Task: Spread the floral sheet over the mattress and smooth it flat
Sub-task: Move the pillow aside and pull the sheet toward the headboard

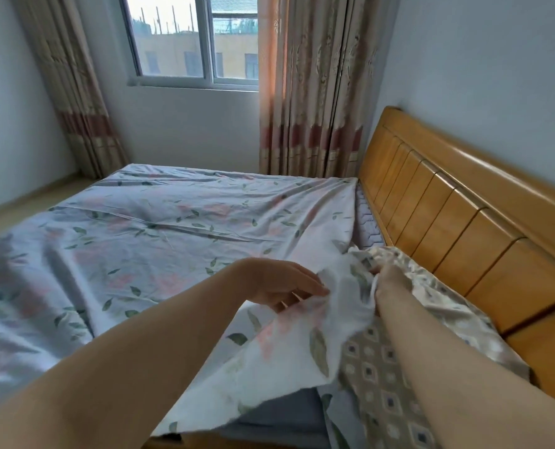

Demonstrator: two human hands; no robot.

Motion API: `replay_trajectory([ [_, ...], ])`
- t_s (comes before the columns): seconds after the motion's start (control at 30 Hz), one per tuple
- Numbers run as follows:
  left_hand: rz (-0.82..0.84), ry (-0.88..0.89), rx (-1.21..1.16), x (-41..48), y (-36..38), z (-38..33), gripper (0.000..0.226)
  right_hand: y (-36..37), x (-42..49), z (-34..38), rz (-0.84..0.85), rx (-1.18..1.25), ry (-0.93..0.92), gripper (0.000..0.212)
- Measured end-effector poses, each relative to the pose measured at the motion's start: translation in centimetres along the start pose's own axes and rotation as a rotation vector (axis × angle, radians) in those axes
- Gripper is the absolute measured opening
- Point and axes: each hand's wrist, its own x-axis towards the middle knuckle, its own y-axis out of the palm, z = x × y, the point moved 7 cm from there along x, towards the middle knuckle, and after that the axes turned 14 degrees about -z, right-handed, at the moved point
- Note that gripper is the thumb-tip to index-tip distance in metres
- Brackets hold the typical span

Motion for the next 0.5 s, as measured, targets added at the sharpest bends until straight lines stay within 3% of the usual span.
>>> replay_trajectory([
  [0.1,-0.006,-0.030,0.153,1.1,0.7,-0.4,0.015,-6.0,2.2,2.2,-0.348,0.244,-0.061,0.033],
  [0.17,0.034,-0.034,0.166,2.1,2.3,-1.2,0.018,-9.8,2.9,3.7,-0.479,0.332,-0.132,0.017],
  [0.27,0.069,-0.025,0.157,4.3,5.4,-2.8,0.035,-12.8,2.4,4.5,-0.452,0.598,-0.090,0.020],
  [0.33,0.096,-0.025,0.028,5.7,7.9,-4.3,0.042,-15.3,2.1,5.6,-0.428,0.670,-0.104,0.024],
  [0.43,0.091,0.033,-0.157,7.5,11.3,-7.4,0.047,-19.5,1.3,6.8,-0.387,0.675,-0.196,0.030],
  [0.5,0.140,0.089,-0.118,8.0,14.1,-9.4,0.056,-21.8,0.5,6.6,-0.337,0.651,-0.233,0.029],
])
